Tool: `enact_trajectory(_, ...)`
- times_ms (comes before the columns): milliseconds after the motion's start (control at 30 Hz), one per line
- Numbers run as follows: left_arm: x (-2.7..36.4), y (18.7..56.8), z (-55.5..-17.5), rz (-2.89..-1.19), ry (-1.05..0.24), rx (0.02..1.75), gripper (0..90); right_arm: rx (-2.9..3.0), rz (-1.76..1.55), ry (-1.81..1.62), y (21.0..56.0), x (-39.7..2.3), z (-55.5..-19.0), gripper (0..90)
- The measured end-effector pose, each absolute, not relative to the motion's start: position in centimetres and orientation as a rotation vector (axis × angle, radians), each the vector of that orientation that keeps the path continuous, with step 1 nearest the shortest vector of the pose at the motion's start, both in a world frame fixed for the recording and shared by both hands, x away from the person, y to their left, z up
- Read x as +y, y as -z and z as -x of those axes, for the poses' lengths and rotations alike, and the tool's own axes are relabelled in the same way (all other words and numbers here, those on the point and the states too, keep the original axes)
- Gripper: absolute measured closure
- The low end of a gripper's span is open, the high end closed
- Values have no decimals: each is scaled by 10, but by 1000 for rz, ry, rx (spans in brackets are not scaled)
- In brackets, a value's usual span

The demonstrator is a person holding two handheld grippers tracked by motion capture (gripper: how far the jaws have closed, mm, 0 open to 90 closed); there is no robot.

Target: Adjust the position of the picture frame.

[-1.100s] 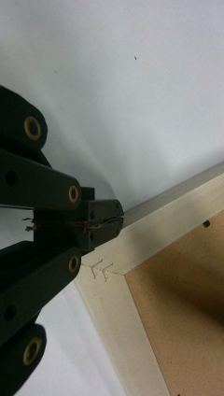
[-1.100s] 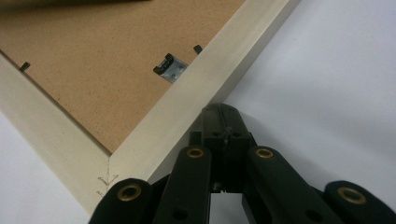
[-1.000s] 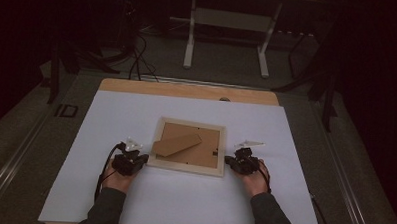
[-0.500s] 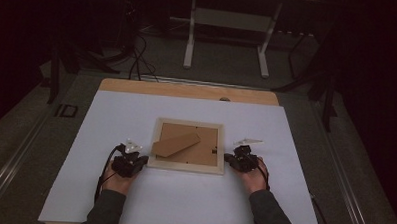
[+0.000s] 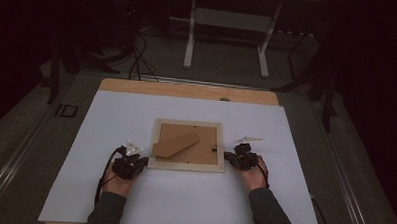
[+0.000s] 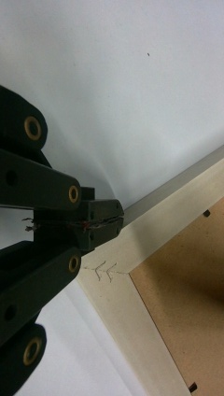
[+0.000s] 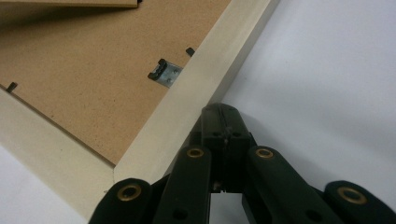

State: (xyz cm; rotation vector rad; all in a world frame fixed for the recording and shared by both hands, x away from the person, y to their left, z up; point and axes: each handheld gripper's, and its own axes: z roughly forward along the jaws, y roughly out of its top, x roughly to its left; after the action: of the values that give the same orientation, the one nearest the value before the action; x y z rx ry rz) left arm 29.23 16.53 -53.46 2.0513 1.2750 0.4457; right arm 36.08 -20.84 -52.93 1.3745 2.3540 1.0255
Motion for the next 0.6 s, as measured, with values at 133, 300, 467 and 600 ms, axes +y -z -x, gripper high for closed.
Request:
enact_trajectory(133, 165, 535, -292, -2052, -450, 1271, 900, 2347, -1374, -1027, 530, -208, -361, 900)
enact_trajectory(300, 166, 535, -292, -2051, -445, 1266, 900, 2340, -1374, -1025, 530, -208, -360, 900)
enact_trajectory(467, 168, 536, -293, -2055, -439, 1244, 900, 2342, -1353, -1027, 530, -208, -359, 900)
enact_trajectory(600, 170, 536, -294, -2057, -432, 1232, 900, 2336, -1331, -1047, 531, -209, -356, 900)
